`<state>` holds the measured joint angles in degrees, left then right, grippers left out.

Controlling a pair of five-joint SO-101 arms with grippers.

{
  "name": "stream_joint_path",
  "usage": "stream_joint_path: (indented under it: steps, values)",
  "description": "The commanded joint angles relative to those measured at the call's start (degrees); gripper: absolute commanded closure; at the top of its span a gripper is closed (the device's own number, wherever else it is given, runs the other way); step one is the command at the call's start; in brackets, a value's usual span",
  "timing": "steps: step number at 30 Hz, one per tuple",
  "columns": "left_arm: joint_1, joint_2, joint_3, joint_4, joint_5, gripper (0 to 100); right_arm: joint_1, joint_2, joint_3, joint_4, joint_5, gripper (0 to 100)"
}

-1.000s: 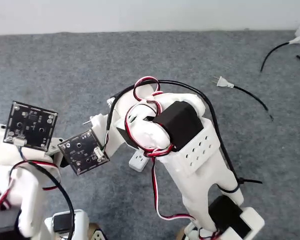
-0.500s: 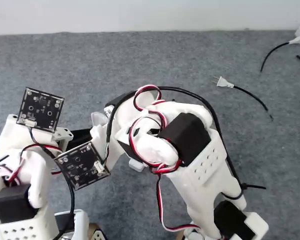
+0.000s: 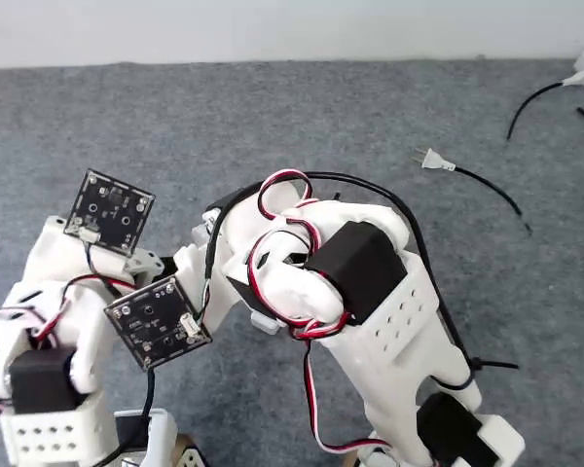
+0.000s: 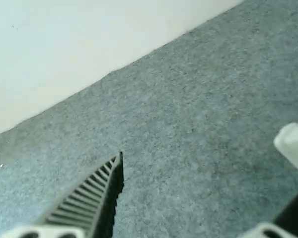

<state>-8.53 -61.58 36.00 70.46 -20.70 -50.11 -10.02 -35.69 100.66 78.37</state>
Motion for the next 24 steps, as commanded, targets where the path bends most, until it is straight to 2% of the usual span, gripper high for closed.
stream_joint_path:
  steps: [1, 6, 15, 20, 24]
  values:
    - [1.4, -0.5, 1.1, -4.0, 1.9, 50, -1.5, -2.9, -0.1, 2.4, -0.7, 98.8]
    - [1.0, -0.8, 1.2, -3.2, 1.7, 50, -1.0, -3.1, 0.0, 2.4, -0.7, 98.8]
    - [0.9, -1.9, 0.4, 3.3, 0.0, 50, 0.7, -3.1, 0.0, 2.4, -0.7, 98.8]
    - [1.0, -12.3, -6.4, 12.2, -0.2, 50, 2.2, -3.0, 0.0, 2.3, -0.7, 98.8]
    - [1.0, -19.1, -8.6, 19.3, -6.1, 50, 2.2, -3.0, 0.0, 2.3, -0.7, 98.8]
